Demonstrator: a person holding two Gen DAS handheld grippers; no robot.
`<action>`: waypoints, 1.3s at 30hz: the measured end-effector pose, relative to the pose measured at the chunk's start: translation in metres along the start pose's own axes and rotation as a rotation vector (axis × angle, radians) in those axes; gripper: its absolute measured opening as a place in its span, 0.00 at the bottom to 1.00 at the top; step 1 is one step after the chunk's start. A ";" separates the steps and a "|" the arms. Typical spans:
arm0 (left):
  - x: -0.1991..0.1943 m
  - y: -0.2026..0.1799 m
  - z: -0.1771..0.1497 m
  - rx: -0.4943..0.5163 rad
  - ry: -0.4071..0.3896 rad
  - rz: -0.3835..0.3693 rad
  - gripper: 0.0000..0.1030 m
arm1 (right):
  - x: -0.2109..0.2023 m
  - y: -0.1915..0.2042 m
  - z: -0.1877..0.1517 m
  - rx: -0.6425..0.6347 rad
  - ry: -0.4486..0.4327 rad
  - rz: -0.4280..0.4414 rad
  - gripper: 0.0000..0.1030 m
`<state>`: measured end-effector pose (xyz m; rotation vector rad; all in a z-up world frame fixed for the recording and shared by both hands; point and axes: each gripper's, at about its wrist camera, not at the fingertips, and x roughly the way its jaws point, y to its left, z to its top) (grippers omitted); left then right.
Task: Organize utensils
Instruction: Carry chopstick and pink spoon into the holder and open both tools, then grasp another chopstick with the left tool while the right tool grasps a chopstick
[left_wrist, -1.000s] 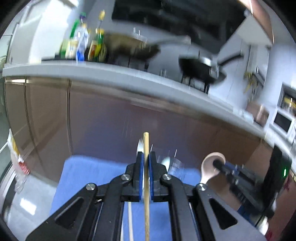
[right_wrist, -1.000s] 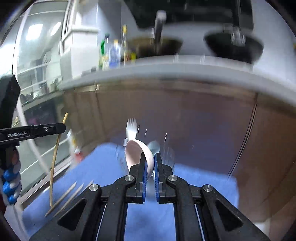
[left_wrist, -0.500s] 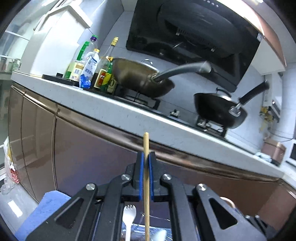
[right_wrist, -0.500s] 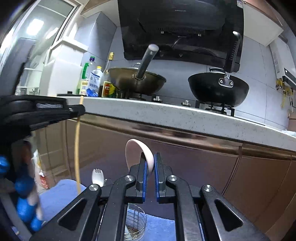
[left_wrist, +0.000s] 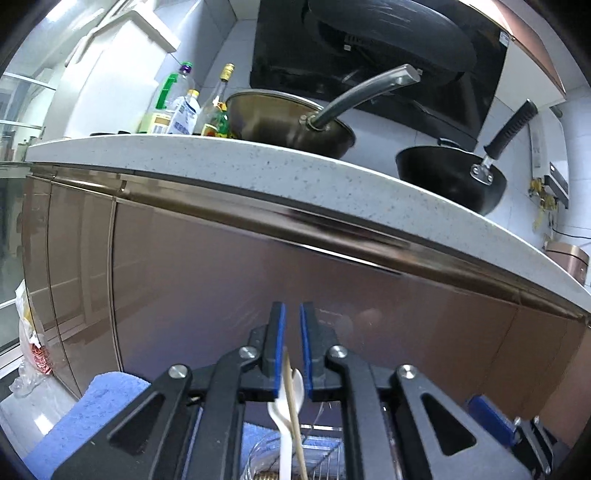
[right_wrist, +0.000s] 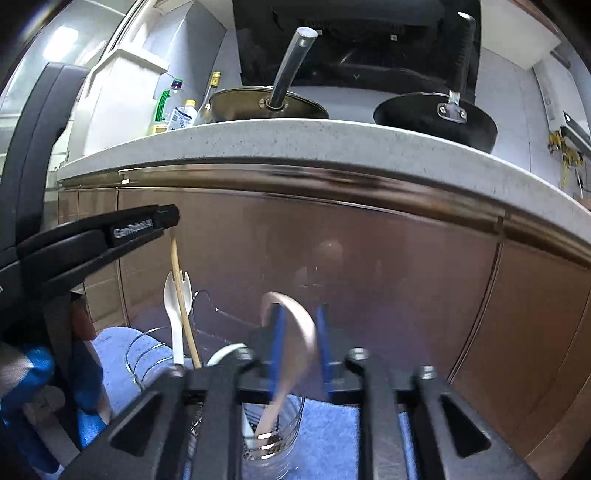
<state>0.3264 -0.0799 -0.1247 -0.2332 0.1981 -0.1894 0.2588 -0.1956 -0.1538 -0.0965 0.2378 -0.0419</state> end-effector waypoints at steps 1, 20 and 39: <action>-0.003 0.001 0.001 0.000 0.003 -0.006 0.14 | -0.002 -0.002 0.000 0.012 -0.002 0.001 0.43; -0.119 0.052 0.028 0.015 0.150 0.023 0.27 | -0.098 -0.002 -0.007 0.217 0.063 0.130 0.43; -0.198 0.135 0.003 -0.134 0.376 0.067 0.27 | -0.126 0.016 -0.050 0.247 0.254 0.312 0.46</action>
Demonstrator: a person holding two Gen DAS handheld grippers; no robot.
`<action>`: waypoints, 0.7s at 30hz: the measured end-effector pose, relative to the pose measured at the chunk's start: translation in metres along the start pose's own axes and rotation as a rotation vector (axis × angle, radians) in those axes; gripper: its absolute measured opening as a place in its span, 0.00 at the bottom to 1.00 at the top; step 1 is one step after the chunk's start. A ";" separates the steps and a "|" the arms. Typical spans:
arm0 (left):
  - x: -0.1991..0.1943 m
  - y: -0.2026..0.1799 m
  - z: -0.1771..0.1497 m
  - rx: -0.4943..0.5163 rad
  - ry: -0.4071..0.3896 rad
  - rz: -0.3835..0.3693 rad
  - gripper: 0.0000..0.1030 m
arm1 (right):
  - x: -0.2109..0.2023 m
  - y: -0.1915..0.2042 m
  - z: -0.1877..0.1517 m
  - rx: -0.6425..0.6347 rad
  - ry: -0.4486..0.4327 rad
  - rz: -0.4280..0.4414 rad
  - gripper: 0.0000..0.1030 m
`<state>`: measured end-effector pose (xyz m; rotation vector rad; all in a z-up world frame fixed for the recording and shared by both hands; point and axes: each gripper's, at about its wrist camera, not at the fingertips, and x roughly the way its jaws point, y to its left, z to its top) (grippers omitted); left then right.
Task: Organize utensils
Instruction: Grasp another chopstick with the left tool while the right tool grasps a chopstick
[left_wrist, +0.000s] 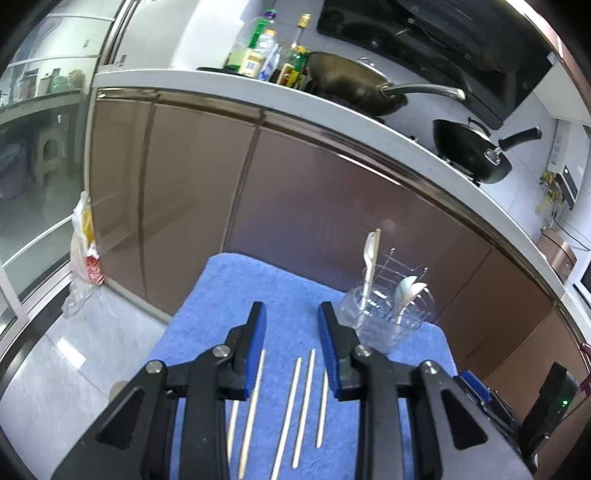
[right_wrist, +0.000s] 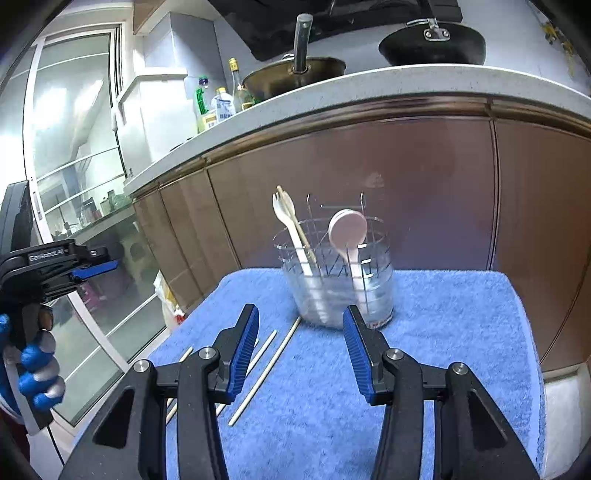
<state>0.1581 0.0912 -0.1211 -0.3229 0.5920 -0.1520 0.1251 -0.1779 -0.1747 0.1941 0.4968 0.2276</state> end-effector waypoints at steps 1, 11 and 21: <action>-0.001 0.003 0.001 -0.006 0.006 0.003 0.27 | 0.001 -0.001 -0.001 0.001 0.010 -0.002 0.46; 0.006 0.038 -0.007 0.000 0.137 0.030 0.27 | 0.014 -0.009 -0.015 0.008 0.110 0.012 0.42; 0.055 0.073 -0.029 0.032 0.390 0.015 0.27 | 0.060 -0.004 -0.025 0.026 0.310 0.033 0.24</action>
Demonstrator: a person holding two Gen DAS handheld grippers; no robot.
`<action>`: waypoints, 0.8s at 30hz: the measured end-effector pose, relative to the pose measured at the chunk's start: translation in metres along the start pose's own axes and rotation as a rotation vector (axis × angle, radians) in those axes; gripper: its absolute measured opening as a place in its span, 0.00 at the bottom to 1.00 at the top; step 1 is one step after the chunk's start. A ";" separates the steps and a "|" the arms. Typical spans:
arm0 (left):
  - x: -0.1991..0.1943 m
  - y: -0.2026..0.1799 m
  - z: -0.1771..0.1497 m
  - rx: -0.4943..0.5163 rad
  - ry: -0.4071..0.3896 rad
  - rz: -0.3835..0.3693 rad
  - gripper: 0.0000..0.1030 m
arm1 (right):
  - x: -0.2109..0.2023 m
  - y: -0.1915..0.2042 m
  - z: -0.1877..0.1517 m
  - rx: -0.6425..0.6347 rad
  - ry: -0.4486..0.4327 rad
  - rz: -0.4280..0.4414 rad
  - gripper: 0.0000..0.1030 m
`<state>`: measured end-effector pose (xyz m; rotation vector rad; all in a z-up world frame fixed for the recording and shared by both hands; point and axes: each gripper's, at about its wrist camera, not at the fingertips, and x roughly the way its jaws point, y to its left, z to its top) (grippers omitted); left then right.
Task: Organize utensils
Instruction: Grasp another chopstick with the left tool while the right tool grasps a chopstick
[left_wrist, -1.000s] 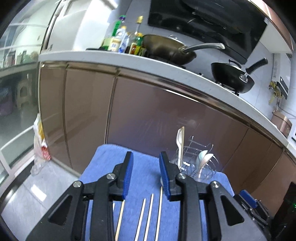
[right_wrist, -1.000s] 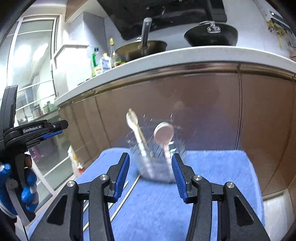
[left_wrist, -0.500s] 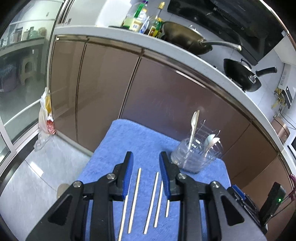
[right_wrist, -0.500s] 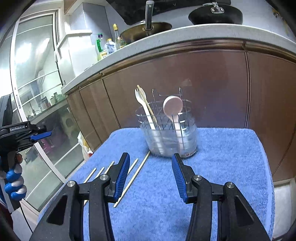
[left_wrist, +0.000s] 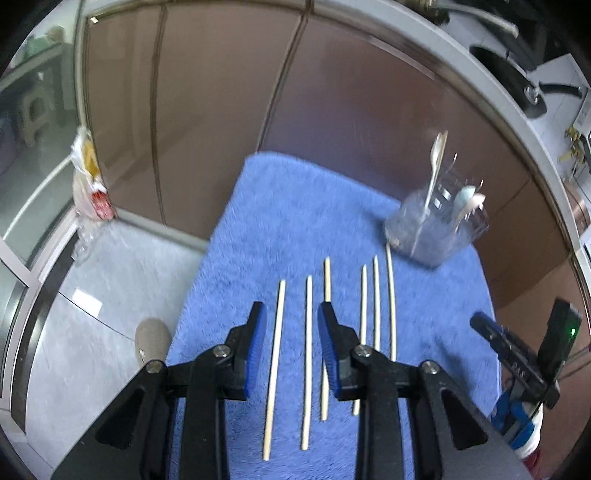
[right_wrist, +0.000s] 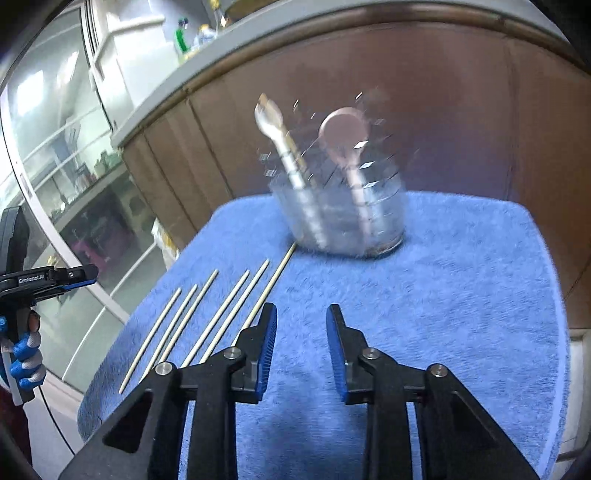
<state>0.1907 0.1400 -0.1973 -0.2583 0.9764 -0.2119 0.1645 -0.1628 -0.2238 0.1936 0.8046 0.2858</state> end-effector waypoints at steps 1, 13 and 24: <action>0.009 0.001 0.001 0.002 0.032 -0.008 0.27 | 0.005 0.004 0.001 -0.005 0.016 0.009 0.24; 0.095 -0.008 0.018 0.078 0.278 -0.011 0.26 | 0.077 0.026 0.029 0.023 0.226 0.037 0.21; 0.126 -0.004 0.021 0.095 0.356 0.011 0.17 | 0.139 0.041 0.056 -0.021 0.320 -0.084 0.21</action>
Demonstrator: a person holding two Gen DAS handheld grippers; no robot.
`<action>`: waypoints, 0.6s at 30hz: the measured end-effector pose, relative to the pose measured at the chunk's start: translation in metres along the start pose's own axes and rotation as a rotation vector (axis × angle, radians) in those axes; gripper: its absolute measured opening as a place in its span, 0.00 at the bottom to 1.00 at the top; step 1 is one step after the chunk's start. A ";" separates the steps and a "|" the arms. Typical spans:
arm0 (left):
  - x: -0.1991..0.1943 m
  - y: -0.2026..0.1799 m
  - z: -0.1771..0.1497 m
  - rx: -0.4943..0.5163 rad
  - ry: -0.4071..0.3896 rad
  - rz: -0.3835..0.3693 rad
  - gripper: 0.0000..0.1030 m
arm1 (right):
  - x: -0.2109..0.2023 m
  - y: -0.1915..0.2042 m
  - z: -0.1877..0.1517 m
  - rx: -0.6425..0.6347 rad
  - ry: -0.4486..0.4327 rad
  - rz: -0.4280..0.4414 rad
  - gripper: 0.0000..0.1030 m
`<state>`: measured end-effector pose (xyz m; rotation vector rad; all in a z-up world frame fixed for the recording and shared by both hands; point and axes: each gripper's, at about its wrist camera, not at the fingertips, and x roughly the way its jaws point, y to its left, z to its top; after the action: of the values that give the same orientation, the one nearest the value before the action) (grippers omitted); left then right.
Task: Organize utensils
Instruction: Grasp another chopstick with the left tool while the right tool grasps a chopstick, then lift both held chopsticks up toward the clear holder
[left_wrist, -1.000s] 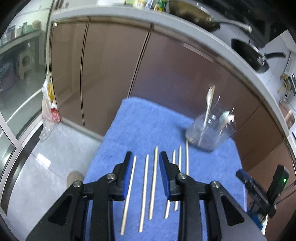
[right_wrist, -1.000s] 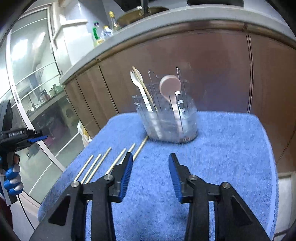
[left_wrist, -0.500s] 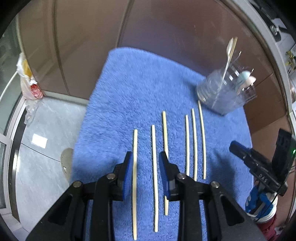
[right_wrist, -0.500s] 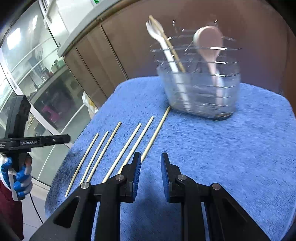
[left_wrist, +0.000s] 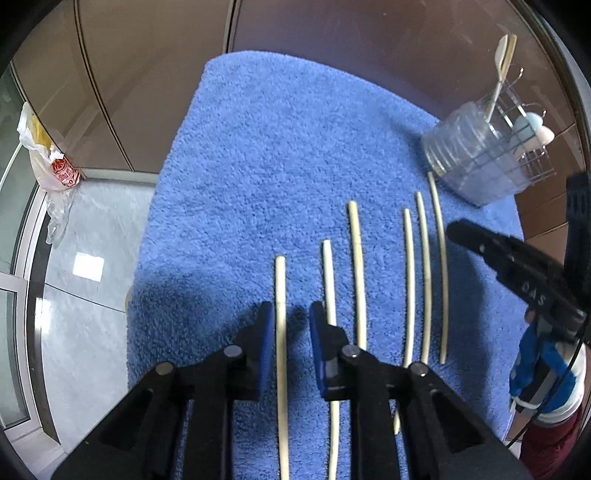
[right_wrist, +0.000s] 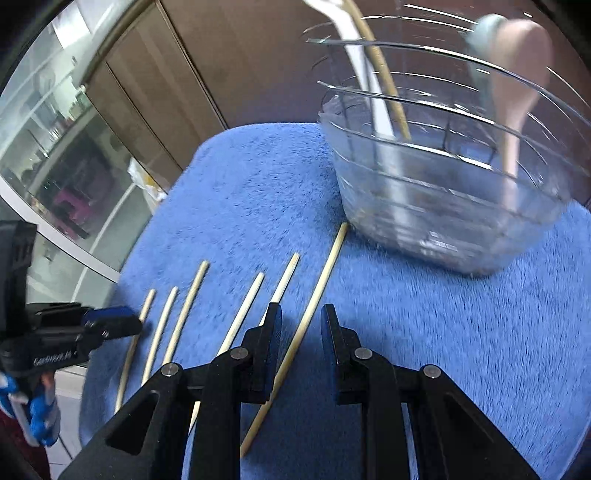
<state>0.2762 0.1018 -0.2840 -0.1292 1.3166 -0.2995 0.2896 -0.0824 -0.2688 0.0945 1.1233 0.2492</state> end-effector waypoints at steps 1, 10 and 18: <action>0.002 -0.001 0.001 0.004 0.005 0.002 0.16 | 0.004 0.002 0.003 -0.005 0.006 -0.011 0.21; 0.009 -0.003 0.007 0.010 0.021 0.040 0.05 | 0.030 0.017 0.014 -0.033 0.048 -0.083 0.12; 0.007 -0.008 0.004 0.000 0.014 0.067 0.05 | 0.019 0.010 0.011 -0.008 0.067 -0.016 0.05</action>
<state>0.2805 0.0916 -0.2876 -0.0830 1.3322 -0.2444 0.3055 -0.0672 -0.2791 0.0709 1.1887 0.2441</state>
